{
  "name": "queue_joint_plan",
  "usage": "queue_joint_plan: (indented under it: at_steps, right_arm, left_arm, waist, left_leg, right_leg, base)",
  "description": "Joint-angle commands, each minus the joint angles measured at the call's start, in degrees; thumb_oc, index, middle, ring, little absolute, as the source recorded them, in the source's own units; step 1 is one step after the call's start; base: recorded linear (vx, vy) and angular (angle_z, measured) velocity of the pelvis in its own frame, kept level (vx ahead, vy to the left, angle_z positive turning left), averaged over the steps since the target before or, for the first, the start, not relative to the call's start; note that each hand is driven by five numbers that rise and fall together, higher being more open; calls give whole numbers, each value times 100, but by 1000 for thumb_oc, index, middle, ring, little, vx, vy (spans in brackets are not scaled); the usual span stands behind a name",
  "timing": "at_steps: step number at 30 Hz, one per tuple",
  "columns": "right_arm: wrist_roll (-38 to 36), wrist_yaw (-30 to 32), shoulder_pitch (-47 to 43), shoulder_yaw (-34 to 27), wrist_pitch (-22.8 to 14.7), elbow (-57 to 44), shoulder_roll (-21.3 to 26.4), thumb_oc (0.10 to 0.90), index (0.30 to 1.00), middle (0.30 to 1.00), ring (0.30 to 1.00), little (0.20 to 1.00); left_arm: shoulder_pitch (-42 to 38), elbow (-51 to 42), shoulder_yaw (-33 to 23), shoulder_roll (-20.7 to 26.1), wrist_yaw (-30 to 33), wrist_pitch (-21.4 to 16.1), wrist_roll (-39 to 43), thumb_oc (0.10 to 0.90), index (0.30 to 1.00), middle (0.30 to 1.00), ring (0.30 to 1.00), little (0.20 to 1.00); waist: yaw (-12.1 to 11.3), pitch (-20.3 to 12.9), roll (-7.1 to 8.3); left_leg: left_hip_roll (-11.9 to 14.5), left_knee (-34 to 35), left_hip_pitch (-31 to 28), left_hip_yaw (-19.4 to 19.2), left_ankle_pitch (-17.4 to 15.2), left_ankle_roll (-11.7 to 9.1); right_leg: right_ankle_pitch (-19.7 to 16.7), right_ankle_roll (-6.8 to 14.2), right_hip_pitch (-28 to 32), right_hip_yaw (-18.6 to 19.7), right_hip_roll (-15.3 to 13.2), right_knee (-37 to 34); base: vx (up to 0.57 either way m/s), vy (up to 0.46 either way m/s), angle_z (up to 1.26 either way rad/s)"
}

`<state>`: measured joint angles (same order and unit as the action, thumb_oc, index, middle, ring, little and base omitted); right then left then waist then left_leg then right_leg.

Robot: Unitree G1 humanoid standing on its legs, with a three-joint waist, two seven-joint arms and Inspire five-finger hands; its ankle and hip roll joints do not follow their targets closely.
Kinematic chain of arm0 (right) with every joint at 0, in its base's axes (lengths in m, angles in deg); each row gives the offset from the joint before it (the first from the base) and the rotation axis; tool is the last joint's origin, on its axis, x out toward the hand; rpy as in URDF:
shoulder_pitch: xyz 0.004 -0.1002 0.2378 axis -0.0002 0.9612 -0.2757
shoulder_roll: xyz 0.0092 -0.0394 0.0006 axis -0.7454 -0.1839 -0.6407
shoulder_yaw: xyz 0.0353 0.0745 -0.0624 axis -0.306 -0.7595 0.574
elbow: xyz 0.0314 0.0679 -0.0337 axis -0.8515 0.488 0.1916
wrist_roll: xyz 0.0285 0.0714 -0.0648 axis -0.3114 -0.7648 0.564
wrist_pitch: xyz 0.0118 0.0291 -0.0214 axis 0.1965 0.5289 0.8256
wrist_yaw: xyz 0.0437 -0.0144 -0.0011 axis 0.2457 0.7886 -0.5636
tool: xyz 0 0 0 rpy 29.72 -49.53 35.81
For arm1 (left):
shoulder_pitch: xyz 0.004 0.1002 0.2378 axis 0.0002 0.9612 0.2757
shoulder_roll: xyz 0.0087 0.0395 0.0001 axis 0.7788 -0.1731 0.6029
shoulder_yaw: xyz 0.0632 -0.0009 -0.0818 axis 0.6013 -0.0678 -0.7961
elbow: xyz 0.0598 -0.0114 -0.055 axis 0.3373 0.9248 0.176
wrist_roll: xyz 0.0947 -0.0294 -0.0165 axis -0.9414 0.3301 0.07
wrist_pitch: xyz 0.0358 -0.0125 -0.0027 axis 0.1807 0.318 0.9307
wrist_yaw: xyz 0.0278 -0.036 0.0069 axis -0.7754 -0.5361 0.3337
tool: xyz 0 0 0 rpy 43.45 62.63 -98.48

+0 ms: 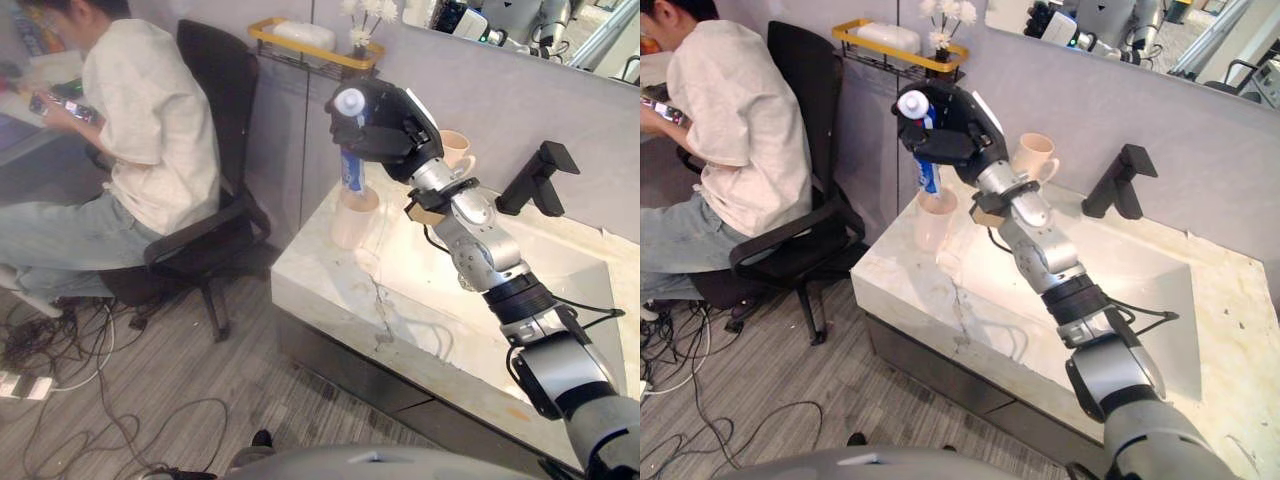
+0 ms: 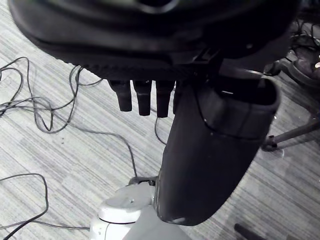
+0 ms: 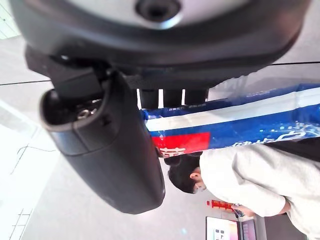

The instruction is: Organize the bathroom.

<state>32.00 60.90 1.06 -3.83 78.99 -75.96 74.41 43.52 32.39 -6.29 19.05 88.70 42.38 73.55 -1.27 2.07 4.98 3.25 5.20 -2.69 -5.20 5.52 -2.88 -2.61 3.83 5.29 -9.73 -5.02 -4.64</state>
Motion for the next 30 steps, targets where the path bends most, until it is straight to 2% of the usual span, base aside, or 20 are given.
queue_joint_plan:
  at_steps: [1, 15, 30]
  right_arm:
    - [-162, -2, -560, -725, -693, -61, 251, 400, 300, 300, 300, 300]
    - [-173, -54, -176, -849, -616, -153, 161, 400, 300, 300, 300, 300]
    - [-177, 18, -374, -769, -638, -36, 79, 400, 300, 300, 300, 300]
  left_arm:
    - [-250, 437, 205, 322, 27, -152, -381, 800, 900, 900, 900, 900]
    - [-138, 428, 188, 269, 43, -107, -524, 800, 900, 900, 900, 900]
    - [-68, 397, 210, 237, 47, -89, -536, 800, 900, 900, 900, 900]
  waist:
    - [-160, -250, -155]
    - [-120, -219, -175]
    - [-309, -215, -136]
  left_leg:
    - [68, -20, -332, -312, -559, 48]
    - [102, -20, -381, -294, -560, 31]
    - [58, -20, -324, -169, -542, 22]
  right_leg:
    - [-127, 505, -1, 50, -276, -8]
    - [-61, 445, 63, 60, -230, -9]
    - [-66, 434, 106, -107, -259, -36]
  base:
    - [31, -18, -7]
    - [10, -9, -2]
    - [20, 15, 3]
